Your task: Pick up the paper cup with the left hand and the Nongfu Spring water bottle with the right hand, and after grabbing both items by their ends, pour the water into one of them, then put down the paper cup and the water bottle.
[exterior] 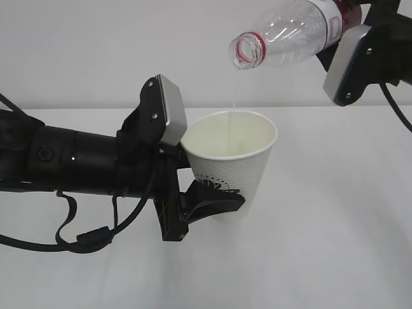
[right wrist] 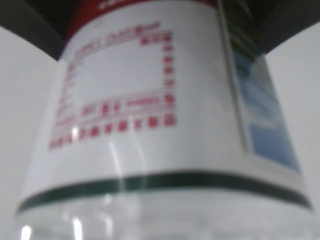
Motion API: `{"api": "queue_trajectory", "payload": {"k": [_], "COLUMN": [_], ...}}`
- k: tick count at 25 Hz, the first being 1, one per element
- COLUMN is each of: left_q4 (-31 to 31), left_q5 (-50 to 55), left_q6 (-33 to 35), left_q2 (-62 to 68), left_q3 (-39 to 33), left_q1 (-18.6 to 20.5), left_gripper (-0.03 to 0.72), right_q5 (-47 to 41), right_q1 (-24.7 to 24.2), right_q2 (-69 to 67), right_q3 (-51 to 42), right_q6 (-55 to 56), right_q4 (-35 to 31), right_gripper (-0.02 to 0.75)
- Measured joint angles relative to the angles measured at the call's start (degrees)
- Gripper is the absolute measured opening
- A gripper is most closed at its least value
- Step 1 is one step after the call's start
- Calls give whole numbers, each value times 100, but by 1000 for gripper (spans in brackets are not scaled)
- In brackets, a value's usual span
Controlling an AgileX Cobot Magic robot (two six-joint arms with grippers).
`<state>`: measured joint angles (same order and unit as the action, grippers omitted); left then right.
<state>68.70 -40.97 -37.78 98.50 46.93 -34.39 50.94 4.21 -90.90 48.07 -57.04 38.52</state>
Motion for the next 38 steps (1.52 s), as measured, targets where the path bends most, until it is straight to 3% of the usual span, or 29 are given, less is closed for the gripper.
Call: {"api": "queue_trajectory", "payload": {"k": [38], "left_q4": [0], "left_q5": [-139], "left_q6": [0], "left_q2": [0], "left_q3": [0], "left_q1": [0], "left_gripper": [489], "right_q5": [0], "right_q1": [0], "right_q2": [0], "right_q3": [9], "right_q6": [-133], "right_q4": [0], "right_gripper": [522]}}
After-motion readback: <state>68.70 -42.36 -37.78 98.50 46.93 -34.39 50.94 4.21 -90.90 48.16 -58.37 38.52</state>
